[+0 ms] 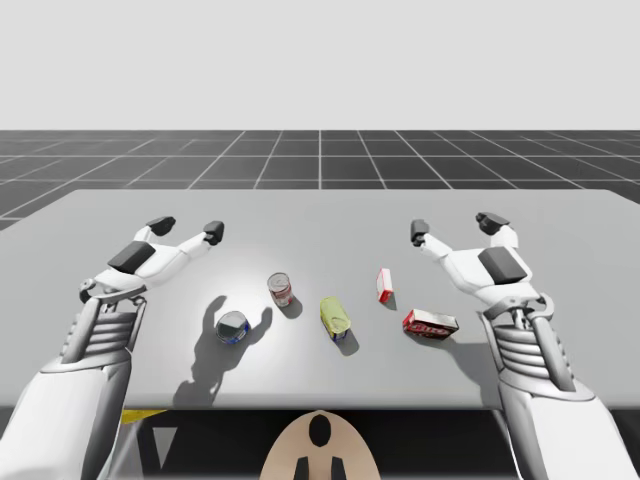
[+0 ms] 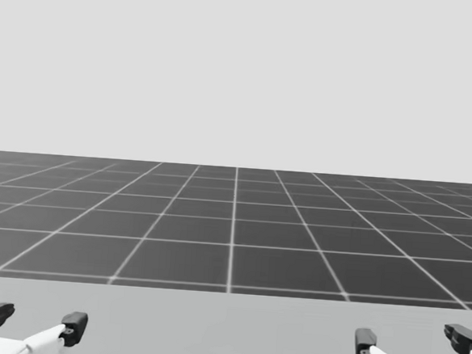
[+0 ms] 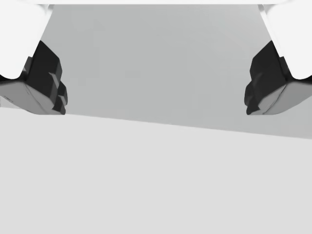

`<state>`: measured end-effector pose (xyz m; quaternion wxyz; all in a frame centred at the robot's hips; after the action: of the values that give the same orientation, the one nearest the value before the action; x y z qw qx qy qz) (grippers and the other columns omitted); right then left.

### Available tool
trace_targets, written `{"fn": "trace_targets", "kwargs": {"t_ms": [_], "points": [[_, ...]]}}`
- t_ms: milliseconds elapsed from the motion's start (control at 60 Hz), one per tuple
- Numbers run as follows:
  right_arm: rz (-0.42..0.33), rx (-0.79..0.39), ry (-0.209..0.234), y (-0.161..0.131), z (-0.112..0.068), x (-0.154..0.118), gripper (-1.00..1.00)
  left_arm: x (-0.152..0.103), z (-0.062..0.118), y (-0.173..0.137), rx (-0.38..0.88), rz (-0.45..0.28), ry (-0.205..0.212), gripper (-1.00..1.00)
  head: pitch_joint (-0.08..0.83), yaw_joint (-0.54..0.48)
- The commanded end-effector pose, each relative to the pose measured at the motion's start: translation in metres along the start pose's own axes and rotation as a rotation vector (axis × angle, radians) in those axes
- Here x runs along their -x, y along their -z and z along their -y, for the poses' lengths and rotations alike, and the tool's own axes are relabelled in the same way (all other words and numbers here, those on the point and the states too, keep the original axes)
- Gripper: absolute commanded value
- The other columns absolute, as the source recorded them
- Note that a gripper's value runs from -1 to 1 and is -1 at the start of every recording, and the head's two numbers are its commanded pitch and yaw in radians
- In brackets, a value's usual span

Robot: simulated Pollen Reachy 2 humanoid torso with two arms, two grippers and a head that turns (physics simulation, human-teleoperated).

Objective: Grasp the tuna can and hold it up.

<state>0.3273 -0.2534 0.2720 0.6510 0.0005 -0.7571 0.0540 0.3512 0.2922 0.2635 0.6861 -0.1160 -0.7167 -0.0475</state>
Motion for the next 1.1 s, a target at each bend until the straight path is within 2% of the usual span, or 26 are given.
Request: {"fn": "trace_targets", "kwargs": {"t_ms": [17,167,450,733,883,1100], "points": [[0.021,0.029,0.020,-0.0023,-0.0018,0.0002,-1.00,0.0006,0.0004,-0.0001,0.001,0.001,0.006,-1.00,0.003,0.00],[0.016,0.018,0.007,-0.0018,0.0000,-0.0014,-1.00,0.0013,0.0009,0.0000,0.000,-0.001,0.011,-1.00,0.051,0.00],[0.012,0.037,-0.010,-0.0006,0.0005,0.0001,-1.00,0.0052,0.0016,0.0018,0.005,-0.017,0.021,-1.00,0.290,0.01],[0.000,0.044,-0.022,0.0009,-0.0001,0.0025,-1.00,0.0080,0.0030,0.0043,0.008,-0.030,0.033,-1.00,0.471,0.01],[-0.004,0.047,-0.023,0.0014,0.0012,0.0023,-1.00,0.0085,0.0032,0.0052,0.007,-0.034,0.033,-1.00,0.561,0.05],[-0.008,0.046,-0.035,0.0015,0.0008,0.0033,-1.00,0.0096,0.0035,0.0060,0.002,-0.038,0.033,-1.00,0.661,0.18]]}}
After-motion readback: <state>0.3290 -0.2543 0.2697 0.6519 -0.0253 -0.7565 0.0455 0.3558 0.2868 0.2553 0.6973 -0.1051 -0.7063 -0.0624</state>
